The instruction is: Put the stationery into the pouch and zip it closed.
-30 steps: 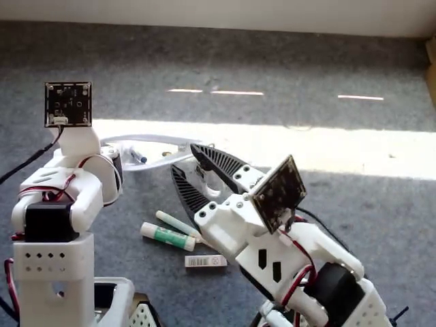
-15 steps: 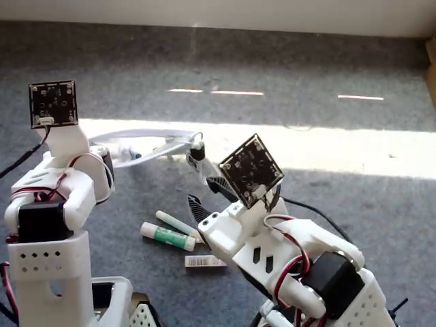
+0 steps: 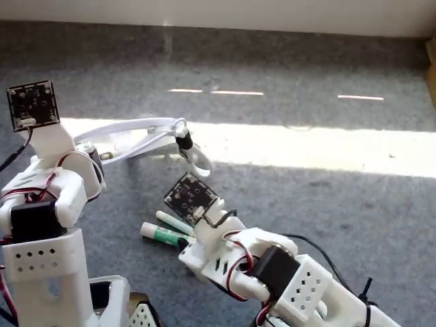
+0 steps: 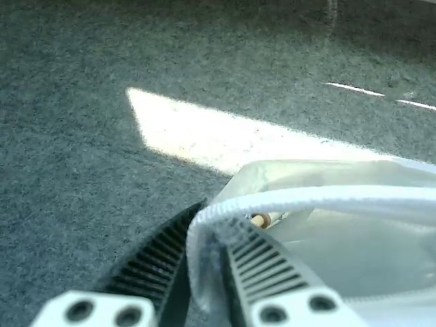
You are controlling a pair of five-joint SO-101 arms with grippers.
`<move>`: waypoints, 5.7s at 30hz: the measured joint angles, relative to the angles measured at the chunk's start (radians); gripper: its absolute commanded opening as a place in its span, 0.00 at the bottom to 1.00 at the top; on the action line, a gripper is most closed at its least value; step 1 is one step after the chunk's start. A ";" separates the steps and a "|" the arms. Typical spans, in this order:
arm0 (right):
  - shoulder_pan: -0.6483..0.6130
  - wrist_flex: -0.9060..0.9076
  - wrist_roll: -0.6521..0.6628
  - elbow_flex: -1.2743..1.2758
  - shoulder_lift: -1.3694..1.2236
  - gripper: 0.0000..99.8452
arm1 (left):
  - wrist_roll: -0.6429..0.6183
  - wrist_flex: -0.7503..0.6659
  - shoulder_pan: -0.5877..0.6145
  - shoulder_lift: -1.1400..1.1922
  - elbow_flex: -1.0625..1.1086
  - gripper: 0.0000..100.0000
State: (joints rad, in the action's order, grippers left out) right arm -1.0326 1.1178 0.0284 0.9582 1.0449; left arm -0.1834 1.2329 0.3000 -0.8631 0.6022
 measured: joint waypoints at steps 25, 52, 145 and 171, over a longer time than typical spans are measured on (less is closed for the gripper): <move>-0.117 -0.144 0.120 0.005 -0.571 0.14 | 0.000 0.000 0.000 0.000 0.000 0.01; -0.066 -0.250 0.195 0.002 -0.755 0.14 | 0.000 0.000 0.000 0.000 0.002 0.01; 0.051 -0.942 0.028 0.269 0.479 0.00 | 0.002 -0.003 0.000 0.000 0.005 0.01; 0.054 -1.740 0.166 0.259 -0.098 0.00 | 0.002 -0.003 0.000 0.000 0.005 0.01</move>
State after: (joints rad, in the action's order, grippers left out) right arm -0.9789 -0.6222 0.1941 1.2175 0.9467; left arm -0.1818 1.2298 0.3000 -0.8631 0.6068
